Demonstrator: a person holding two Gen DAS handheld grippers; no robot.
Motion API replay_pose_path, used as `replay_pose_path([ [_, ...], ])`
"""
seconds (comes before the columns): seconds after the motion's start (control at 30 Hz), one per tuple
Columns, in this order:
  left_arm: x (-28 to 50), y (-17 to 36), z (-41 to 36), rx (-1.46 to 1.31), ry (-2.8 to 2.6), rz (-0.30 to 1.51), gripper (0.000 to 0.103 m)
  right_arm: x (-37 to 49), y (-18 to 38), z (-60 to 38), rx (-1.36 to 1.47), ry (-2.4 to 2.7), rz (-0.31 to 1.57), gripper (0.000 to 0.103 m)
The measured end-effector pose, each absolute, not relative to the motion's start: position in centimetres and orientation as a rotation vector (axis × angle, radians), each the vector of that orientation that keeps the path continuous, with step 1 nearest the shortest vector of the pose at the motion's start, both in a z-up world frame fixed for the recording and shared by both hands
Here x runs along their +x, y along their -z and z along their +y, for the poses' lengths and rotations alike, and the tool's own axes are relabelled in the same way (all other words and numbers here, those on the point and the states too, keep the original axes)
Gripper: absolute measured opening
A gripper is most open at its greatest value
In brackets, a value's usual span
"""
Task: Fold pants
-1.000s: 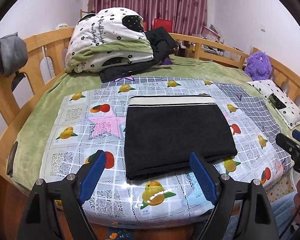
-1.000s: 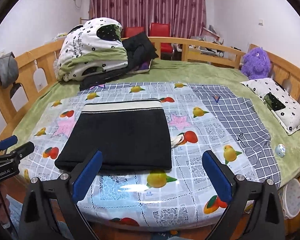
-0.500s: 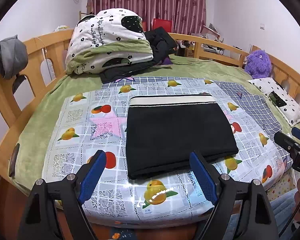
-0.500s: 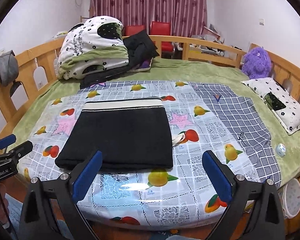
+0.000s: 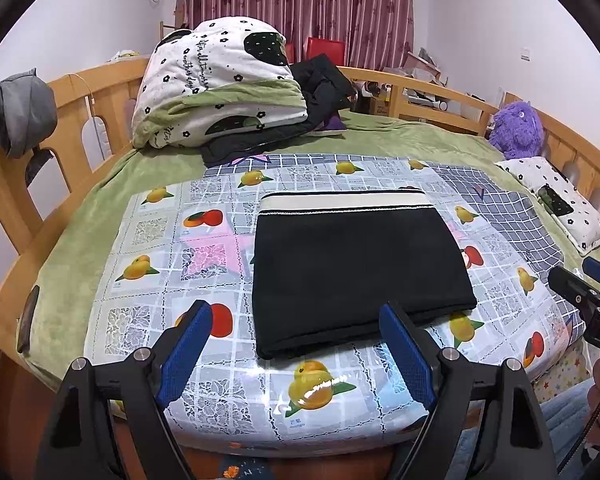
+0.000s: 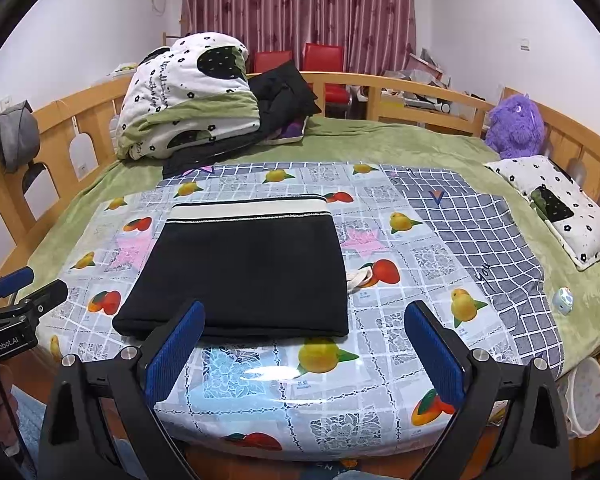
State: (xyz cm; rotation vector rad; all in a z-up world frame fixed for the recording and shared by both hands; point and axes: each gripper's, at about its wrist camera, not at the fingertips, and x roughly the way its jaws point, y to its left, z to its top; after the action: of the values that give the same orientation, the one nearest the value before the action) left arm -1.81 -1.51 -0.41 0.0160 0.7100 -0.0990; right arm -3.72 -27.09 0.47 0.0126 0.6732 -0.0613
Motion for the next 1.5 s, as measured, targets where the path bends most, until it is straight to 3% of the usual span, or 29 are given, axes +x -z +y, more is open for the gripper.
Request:
replay_pose_path([
  [1.5, -1.91, 0.21, -1.61, 0.002, 0.091, 0.706, 0.085, -3.99, -0.22, -27.68, 0.018, 0.075, 0.676, 0.099],
])
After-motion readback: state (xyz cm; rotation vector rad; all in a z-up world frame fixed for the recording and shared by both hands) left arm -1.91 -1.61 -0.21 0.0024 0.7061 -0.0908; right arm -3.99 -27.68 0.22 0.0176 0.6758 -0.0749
